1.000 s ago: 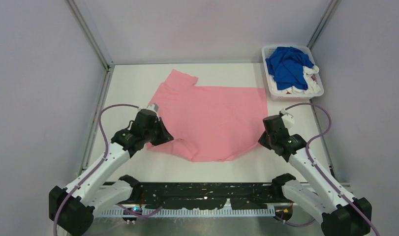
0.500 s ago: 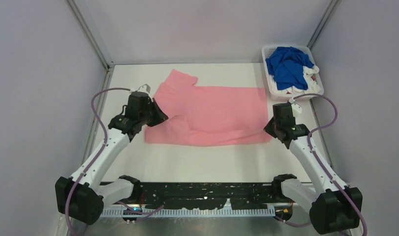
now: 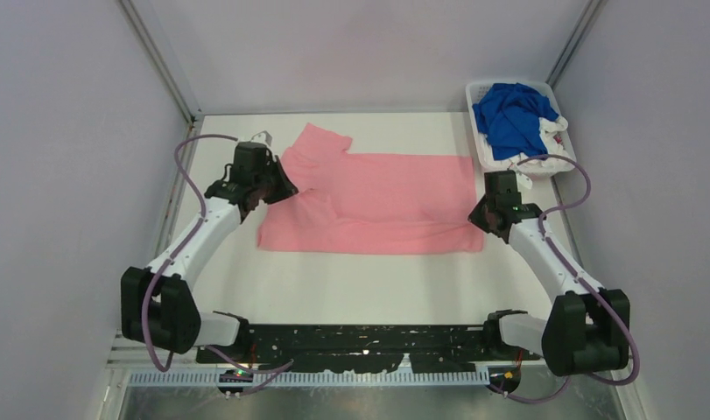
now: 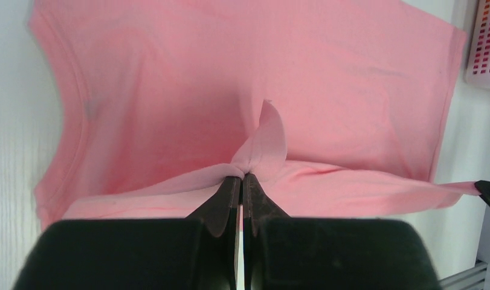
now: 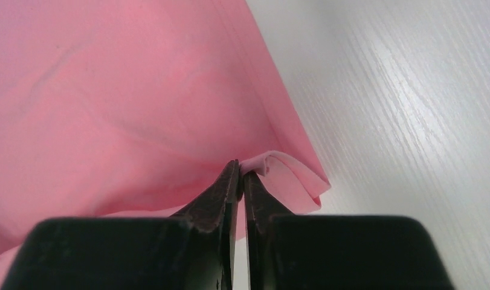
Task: Fold and stack the t-shirts
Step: Fold the flattened tshirt in 1/3 of the way
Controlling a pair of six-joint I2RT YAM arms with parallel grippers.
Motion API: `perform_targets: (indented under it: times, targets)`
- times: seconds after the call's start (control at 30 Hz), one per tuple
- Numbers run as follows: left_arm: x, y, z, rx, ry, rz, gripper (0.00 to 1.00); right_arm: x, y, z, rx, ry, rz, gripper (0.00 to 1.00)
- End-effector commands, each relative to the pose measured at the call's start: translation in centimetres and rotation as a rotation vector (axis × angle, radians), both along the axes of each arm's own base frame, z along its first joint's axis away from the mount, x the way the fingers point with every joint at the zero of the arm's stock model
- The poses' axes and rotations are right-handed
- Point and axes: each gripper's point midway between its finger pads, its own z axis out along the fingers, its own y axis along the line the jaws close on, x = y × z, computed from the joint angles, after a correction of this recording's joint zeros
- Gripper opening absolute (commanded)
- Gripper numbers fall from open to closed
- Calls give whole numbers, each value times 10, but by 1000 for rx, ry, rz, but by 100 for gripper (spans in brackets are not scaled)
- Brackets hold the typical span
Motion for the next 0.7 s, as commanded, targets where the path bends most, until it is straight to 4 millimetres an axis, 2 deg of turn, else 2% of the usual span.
perform_targets:
  times: [0.0,0.03,0.07,0.1,0.13,0.17,0.2,0.23,0.27,0.33,0.37,0.4,0.47,0.5,0.53,0.67]
  targets:
    - [57,6,18,23,-117,29,2,44,-6,14,-22,-77,-4,14]
    - [67,11,14,28,-94,49,5,48,-8,3,-29,-44,-12,16]
    - [77,16,6,37,-62,65,11,56,-12,5,-31,-54,-26,18]
    - [87,22,-1,49,-36,77,24,60,-15,-7,-39,-23,-41,28]
    - [98,25,-5,56,-12,72,44,69,-21,-3,-43,-34,-61,37]
    - [102,28,-12,54,44,54,80,79,-27,-5,-50,-24,-81,55]
    - [114,30,-8,45,57,46,94,82,-29,-5,-55,-12,-86,76]
    - [117,32,-11,42,101,38,99,91,-31,-2,-64,-11,-84,83]
    - [123,34,-8,38,114,36,99,92,-30,-2,-68,4,-76,90]
    - [126,31,-4,26,125,22,100,98,-25,2,-53,-6,-39,98]
    - [123,25,-2,-3,116,1,100,98,-23,4,-47,-18,-31,100]
    - [120,19,1,-39,104,-9,100,97,-19,8,-35,-32,-10,97]
    - [105,7,-4,-108,99,-39,100,90,-8,8,-15,-36,35,96]
    - [92,1,-13,-141,112,-56,100,83,-1,1,-9,-23,58,95]
    - [82,-7,-19,-171,117,-74,100,80,6,2,2,-31,83,95]
    - [47,-27,-47,-193,166,-119,100,58,57,-16,45,-9,244,95]
